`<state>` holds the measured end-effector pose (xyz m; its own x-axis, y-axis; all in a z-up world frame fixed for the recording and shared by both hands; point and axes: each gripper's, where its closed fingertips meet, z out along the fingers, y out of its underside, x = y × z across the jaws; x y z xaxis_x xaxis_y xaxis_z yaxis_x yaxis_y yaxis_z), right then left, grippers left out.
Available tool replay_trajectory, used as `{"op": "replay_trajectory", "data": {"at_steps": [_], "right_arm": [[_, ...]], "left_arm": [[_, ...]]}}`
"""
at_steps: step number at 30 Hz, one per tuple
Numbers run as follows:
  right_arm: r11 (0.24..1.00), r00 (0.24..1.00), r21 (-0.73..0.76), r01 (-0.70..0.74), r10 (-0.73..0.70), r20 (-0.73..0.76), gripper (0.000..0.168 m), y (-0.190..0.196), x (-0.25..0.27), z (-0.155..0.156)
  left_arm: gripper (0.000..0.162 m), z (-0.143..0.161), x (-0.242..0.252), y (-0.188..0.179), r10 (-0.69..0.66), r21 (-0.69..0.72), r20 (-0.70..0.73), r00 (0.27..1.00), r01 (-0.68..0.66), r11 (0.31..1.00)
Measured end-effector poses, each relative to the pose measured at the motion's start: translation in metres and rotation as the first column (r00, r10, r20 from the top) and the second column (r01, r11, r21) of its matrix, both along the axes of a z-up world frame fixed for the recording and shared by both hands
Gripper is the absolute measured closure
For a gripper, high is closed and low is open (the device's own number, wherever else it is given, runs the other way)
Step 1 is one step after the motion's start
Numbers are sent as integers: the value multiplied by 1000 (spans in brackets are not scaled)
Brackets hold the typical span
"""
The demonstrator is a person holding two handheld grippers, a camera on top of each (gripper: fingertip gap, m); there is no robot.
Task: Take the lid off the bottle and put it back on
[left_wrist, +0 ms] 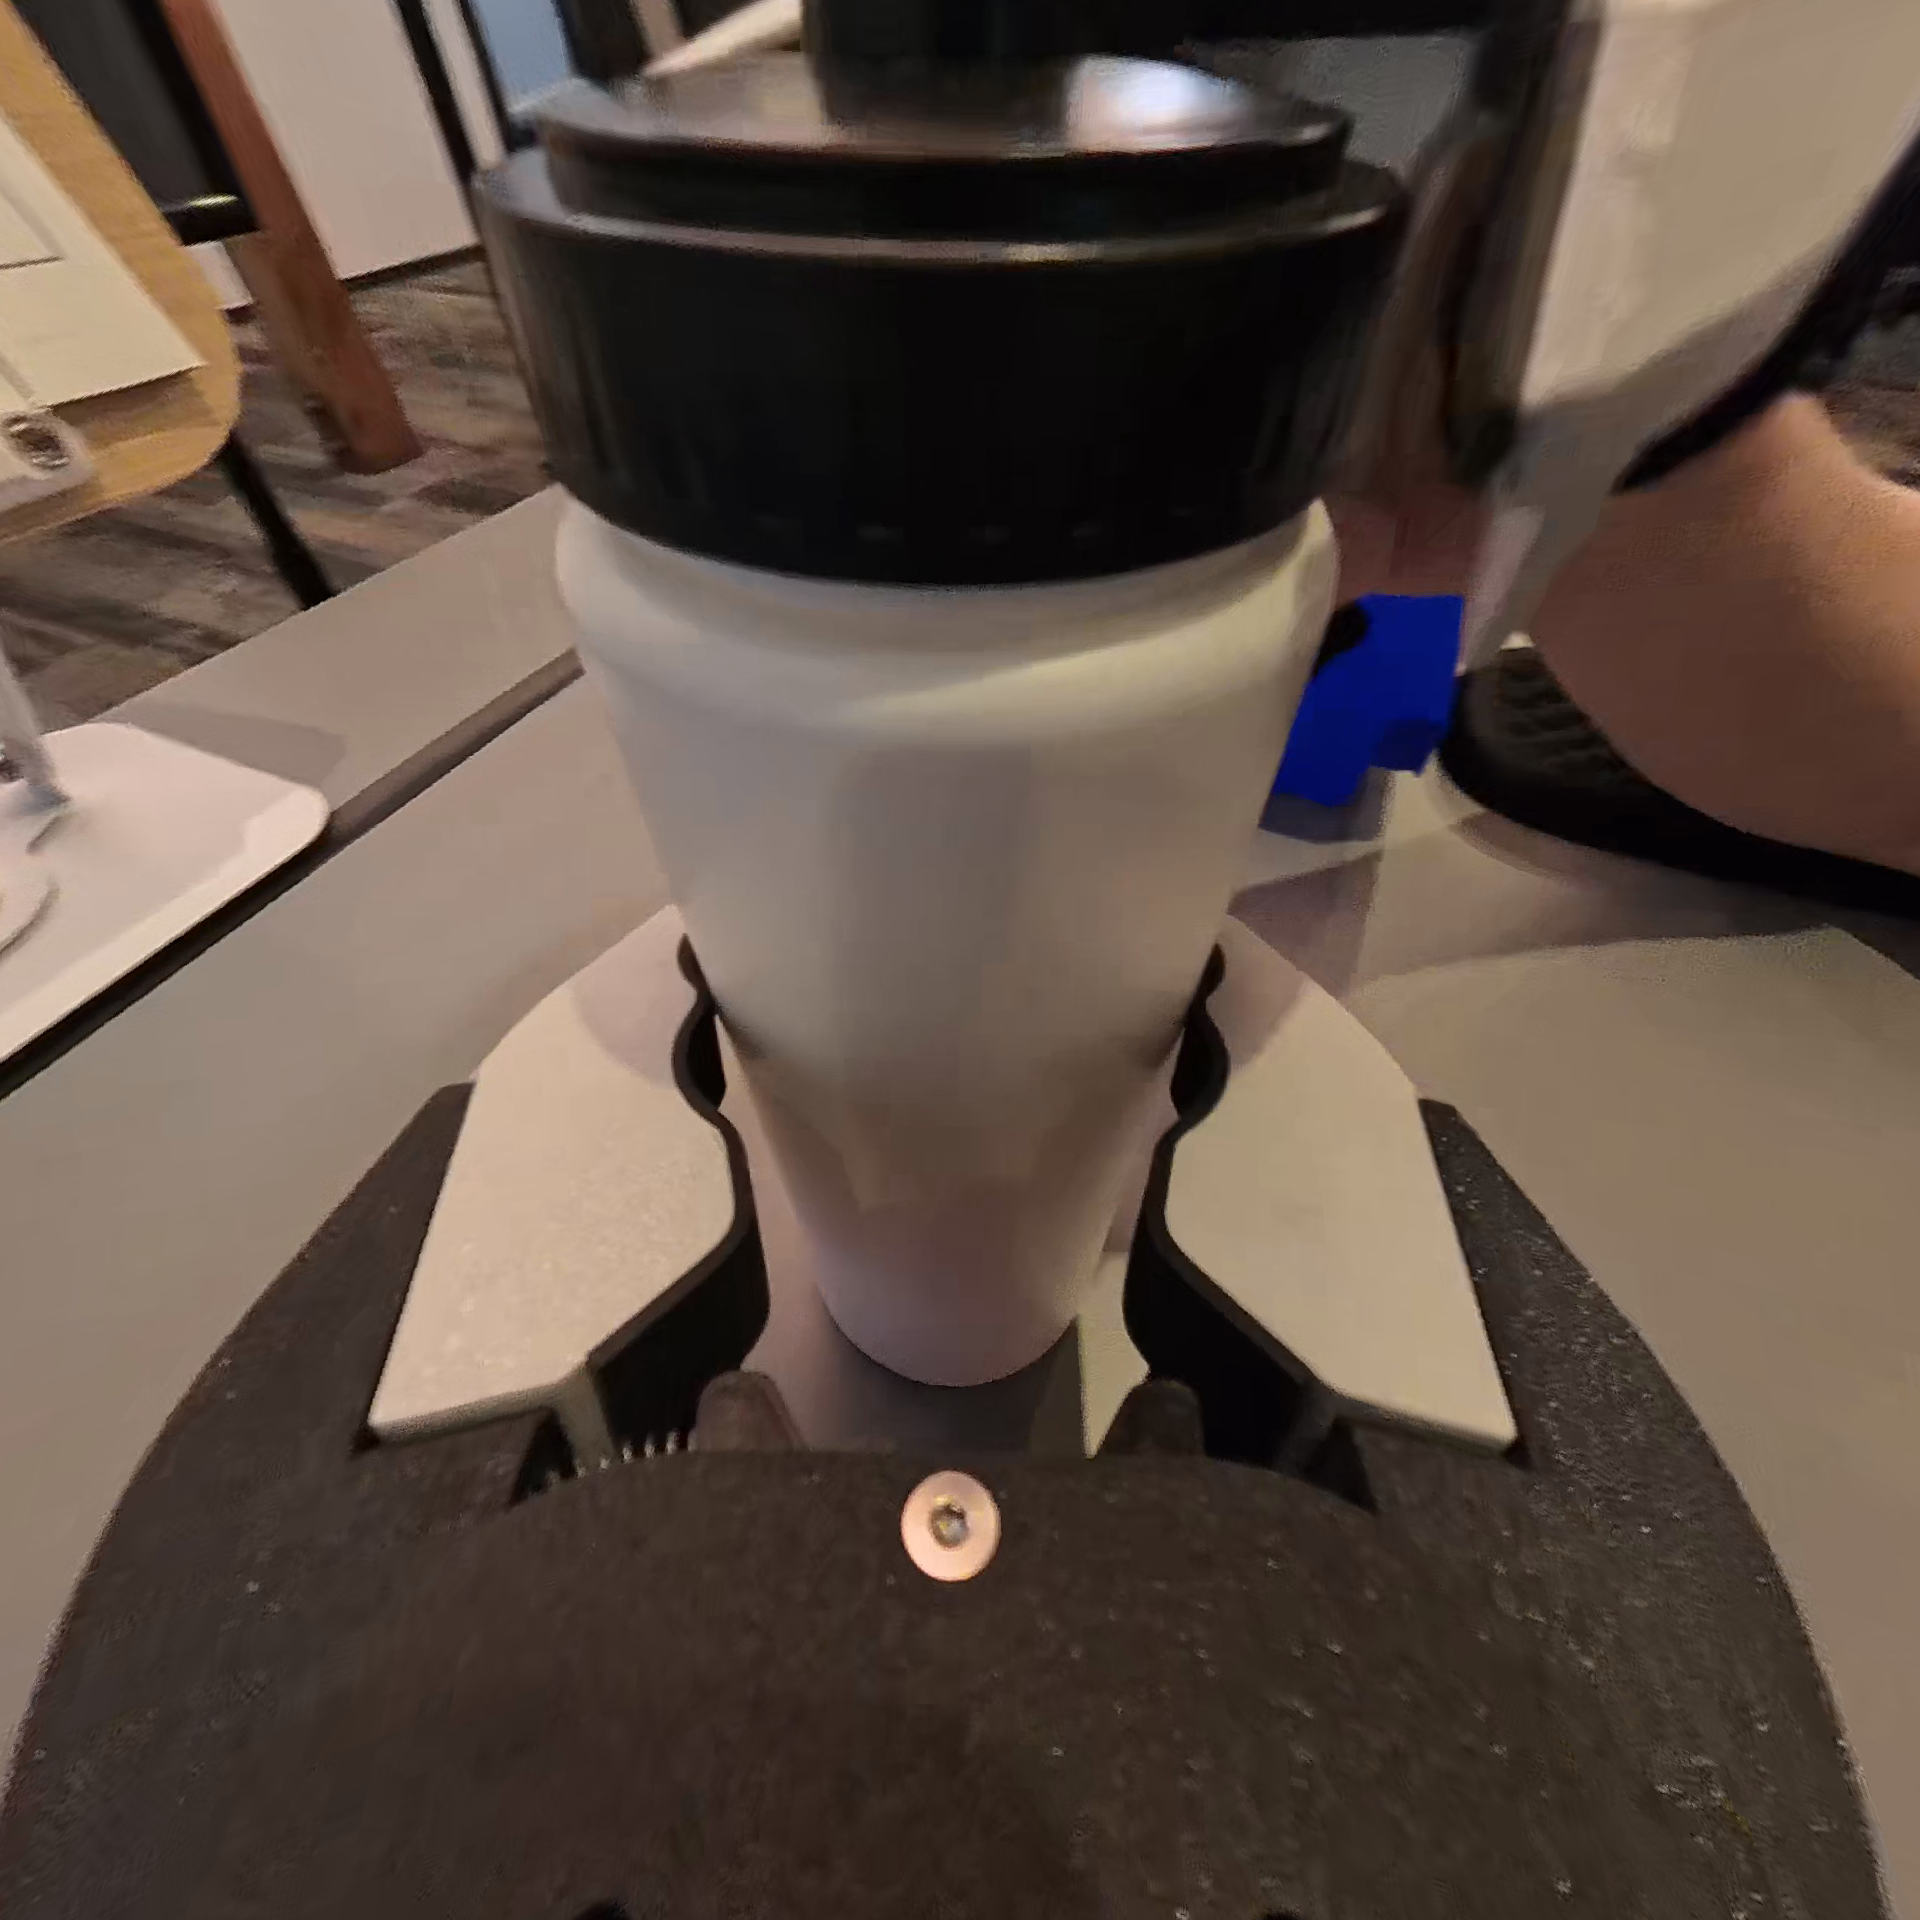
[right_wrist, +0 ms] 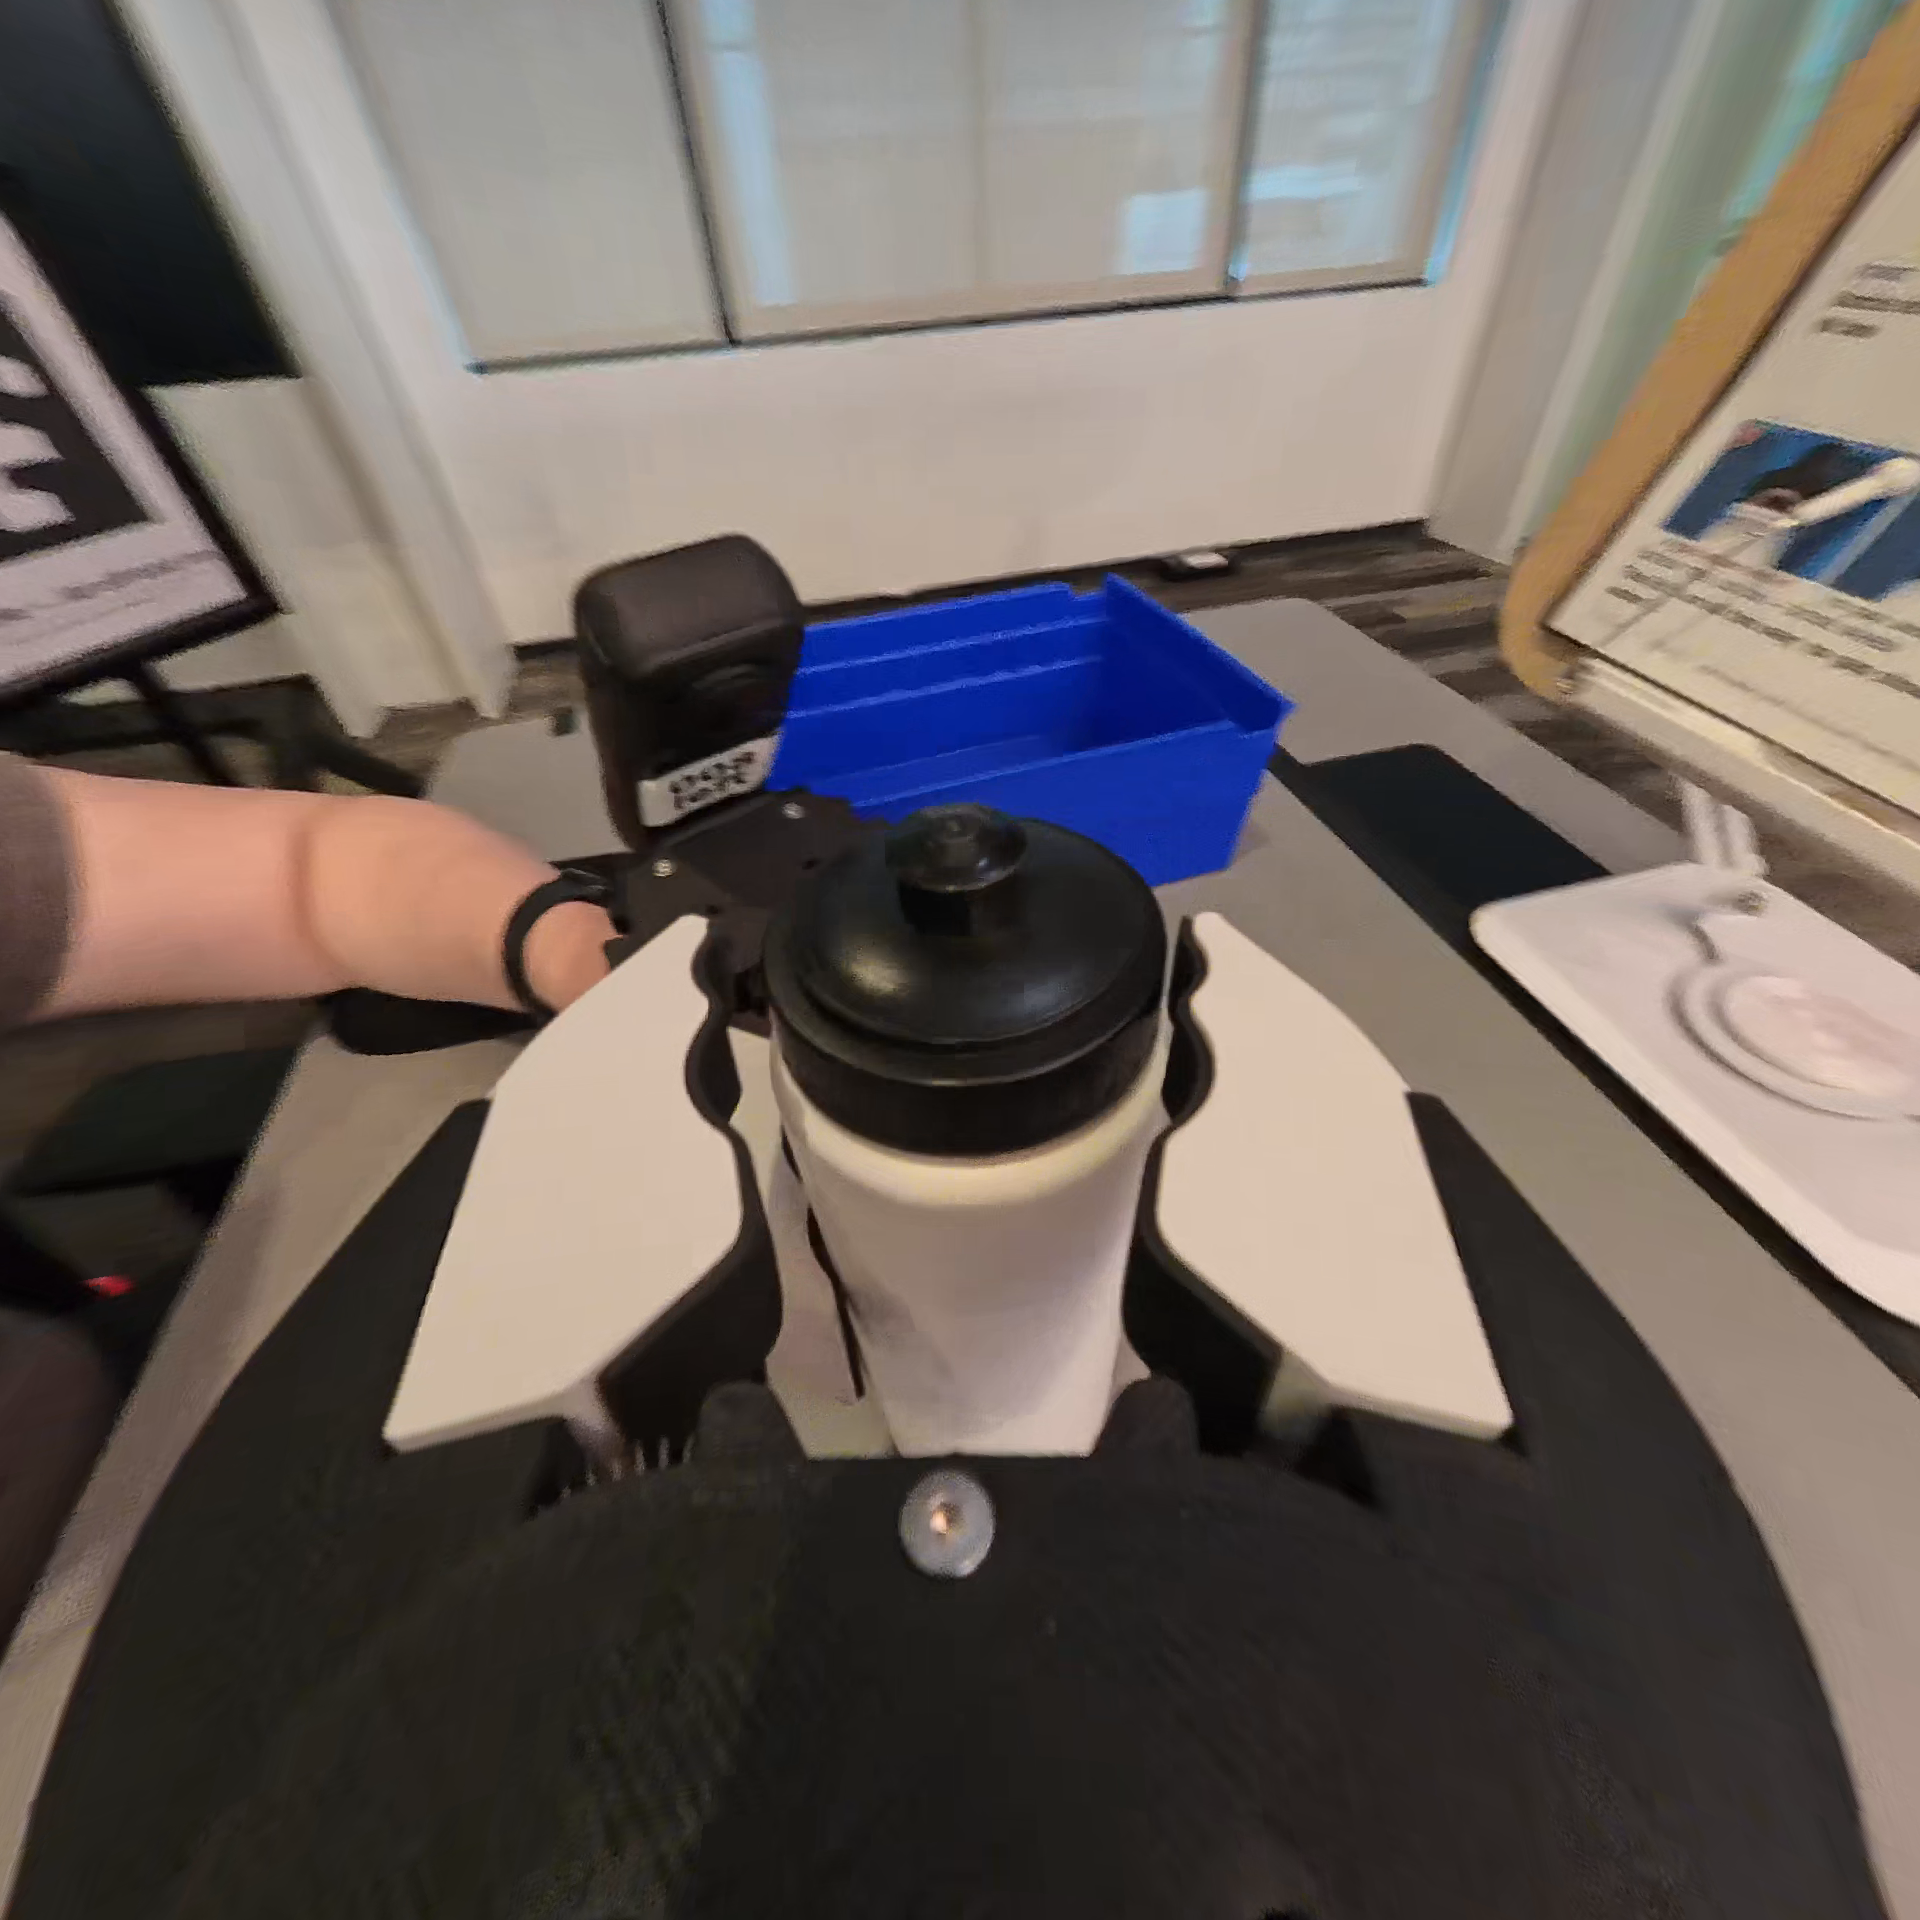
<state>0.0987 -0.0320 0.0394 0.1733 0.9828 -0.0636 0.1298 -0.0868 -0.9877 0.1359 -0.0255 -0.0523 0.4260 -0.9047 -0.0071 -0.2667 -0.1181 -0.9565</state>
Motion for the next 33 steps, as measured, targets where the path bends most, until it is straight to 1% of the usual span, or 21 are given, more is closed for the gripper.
{"op": "replay_trajectory", "data": {"at_steps": [2, 4, 6, 8, 10, 13, 16, 18, 19, 21, 24, 26, 28, 31, 33], "right_arm": [[998, 998, -4, -58, 57, -33, 91, -4, 3, 4], [995, 995, 32, -97, 96, 22, 92, -9, 4, -2], [992, 993, 82, -101, 95, 72, 92, -10, 5, -7], [990, 995, 112, -81, 73, 70, 92, -9, 4, -7], [995, 998, 88, -40, 34, 62, 92, -5, 1, -6], [997, 997, 62, 52, -55, 47, 92, 3, -2, -6], [978, 978, 47, 205, -206, 29, 92, 12, -5, -7], [945, 947, 64, 321, -322, 14, 92, 15, -6, -6], [933, 936, 89, 350, -352, 10, 92, 14, -7, -6], [928, 931, 97, 361, -364, 17, 92, 13, -7, -6], [960, 962, 72, 271, -273, 17, 93, 13, -7, -5], [989, 989, 32, 143, -144, 28, 87, 8, -6, -5], [1000, 999, -16, 27, -26, 31, 85, 2, -2, -7], [999, 998, -13, -49, 49, -35, 94, -2, 3, 2], [998, 997, 5, -67, 67, -27, 94, -4, 4, 2]], "left_arm": [[76, 0, 4, -5, -32, 4, 0, 999, 32, 999], [76, 0, 6, -9, -61, 16, -6, 998, 61, 998], [76, 0, 7, -11, -72, 13, -3, 997, 72, 997], [76, 0, 7, -11, -75, 12, -2, 997, 75, 997], [76, 0, 5, -9, -59, -2, 6, 998, 59, 998], [76, 1, 2, -3, 8, -14, 13, 1000, -8, 1000], [76, -1, -6, 6, 110, -3, -27, 994, -111, 994], [76, -1, -9, 9, 152, -9, -29, 988, -152, 988], [76, -1, -10, 10, 172, 9, -43, 984, -171, 985], [76, -1, -11, 10, 172, 20, -53, 984, -171, 985], [76, 0, -10, 9, 125, 7, -22, 992, -125, 992], [76, 0, -7, 7, 81, -6, -10, 997, -81, 997], [76, 0, -4, 4, 50, 4, -3, 999, -50, 999], [76, 0, 2, -3, -13, 2, 5, 1000, 13, 1000], [76, 0, 3, -6, -28, 8, 4, 1000, 28, 1000]]}}
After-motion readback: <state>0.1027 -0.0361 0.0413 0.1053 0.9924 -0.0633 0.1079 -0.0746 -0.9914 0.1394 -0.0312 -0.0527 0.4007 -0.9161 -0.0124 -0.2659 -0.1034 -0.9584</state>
